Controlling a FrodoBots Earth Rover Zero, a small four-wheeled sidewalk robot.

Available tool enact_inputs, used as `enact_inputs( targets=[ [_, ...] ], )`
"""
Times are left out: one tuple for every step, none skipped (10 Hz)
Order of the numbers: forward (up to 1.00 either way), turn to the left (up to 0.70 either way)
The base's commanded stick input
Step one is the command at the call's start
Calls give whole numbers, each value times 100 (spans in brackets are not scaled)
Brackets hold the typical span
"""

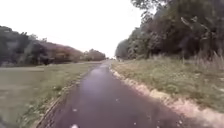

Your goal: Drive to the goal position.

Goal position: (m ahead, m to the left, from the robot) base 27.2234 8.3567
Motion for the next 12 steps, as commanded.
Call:
enact_inputs(
  targets=[
    [99,0],
    [99,0],
    [99,0],
    [99,0],
    [99,0],
    [99,0],
    [99,0],
    [99,0],
    [99,0],
    [99,19],
    [99,33],
    [99,40]
  ],
)
